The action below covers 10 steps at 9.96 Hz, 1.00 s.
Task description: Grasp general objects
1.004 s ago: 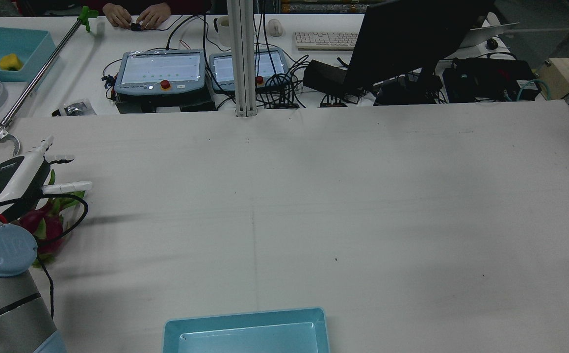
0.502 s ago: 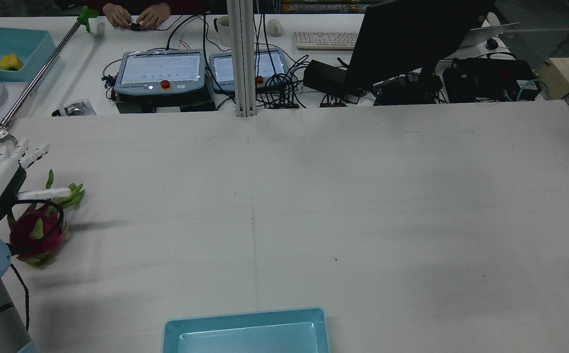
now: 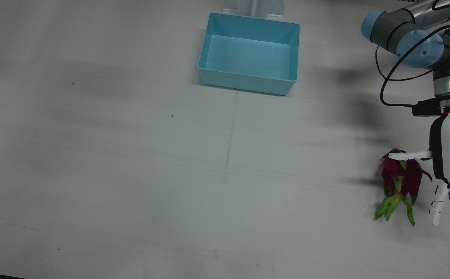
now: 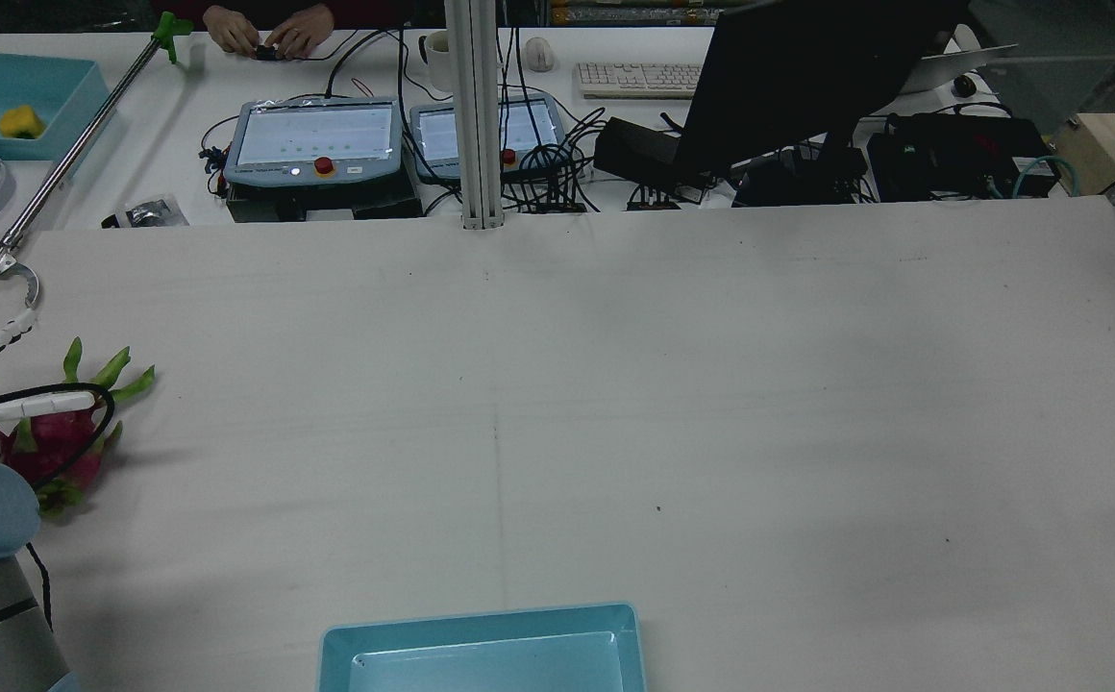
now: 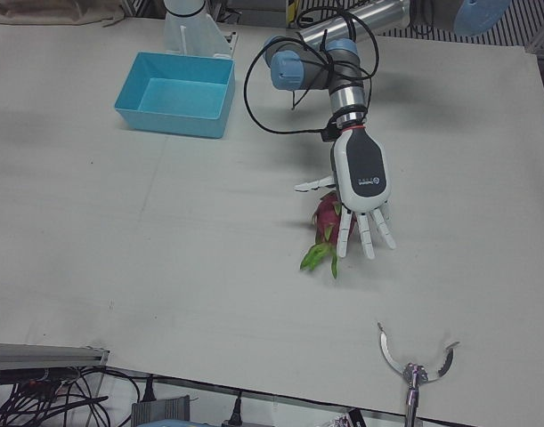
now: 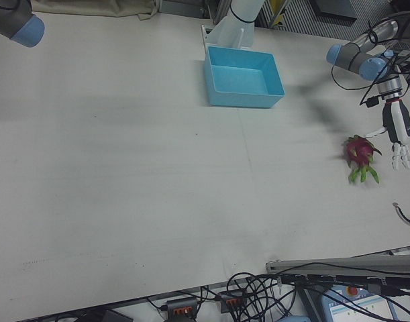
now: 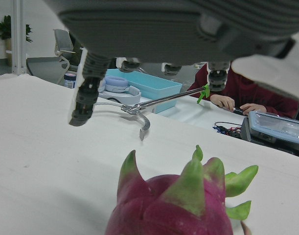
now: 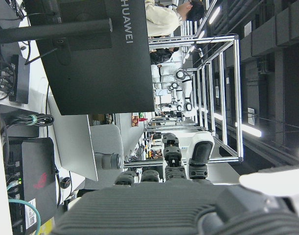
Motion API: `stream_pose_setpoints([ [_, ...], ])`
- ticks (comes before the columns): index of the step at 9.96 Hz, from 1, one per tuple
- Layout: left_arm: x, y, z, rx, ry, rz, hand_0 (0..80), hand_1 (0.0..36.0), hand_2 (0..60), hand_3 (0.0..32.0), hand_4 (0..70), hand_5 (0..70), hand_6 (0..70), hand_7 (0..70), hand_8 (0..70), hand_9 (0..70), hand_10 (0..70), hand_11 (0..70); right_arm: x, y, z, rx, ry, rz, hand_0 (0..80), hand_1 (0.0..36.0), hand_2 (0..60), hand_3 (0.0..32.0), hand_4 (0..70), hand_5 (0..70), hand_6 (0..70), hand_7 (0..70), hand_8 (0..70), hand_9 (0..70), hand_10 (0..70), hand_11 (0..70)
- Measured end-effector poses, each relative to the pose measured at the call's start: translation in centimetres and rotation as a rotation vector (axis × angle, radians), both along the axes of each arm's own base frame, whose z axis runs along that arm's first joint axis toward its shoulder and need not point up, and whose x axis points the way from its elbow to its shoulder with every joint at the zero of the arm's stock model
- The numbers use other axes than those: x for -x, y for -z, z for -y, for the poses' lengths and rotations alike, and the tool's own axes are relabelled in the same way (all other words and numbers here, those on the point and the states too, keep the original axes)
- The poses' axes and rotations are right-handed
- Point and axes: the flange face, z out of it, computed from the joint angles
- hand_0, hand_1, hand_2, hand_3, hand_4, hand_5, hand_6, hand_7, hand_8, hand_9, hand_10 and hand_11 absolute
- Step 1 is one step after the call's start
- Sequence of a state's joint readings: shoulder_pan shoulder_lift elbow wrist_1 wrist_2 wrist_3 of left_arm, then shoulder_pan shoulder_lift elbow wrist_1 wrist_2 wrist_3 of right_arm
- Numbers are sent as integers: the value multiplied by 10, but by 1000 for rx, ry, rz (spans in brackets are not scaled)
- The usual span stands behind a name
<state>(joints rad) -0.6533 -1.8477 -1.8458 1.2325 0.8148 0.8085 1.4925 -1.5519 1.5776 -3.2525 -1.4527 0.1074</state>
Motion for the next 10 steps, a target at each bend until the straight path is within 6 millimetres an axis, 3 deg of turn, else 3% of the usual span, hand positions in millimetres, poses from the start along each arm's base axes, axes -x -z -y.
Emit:
stream_pose_setpoints([
  [1,3,0,-3,26,15,-1,287,0,0,320,0,0,0,0,0,0,0,0,0,0,0,0,0,0,0,0,0,0,0,0,0,0,0,0,0,0],
  [4,-20,-12,-17,81,0,11,302,7,0,320,0,0,0,0,0,0,0,0,0,0,0,0,0,0,0,0,0,0,0,0,0,0,0,0,0,0],
  [7,-22,-19,-26,130,46,-20,310,10,0,320,0,0,0,0,0,0,0,0,0,0,0,0,0,0,0,0,0,0,0,0,0,0,0,0,0,0],
  [10,-31,-6,-21,134,60,-48,324,15,0,320,0,0,0,0,0,0,0,0,0,0,0,0,0,0,0,0,0,0,0,0,0,0,0,0,0,0],
])
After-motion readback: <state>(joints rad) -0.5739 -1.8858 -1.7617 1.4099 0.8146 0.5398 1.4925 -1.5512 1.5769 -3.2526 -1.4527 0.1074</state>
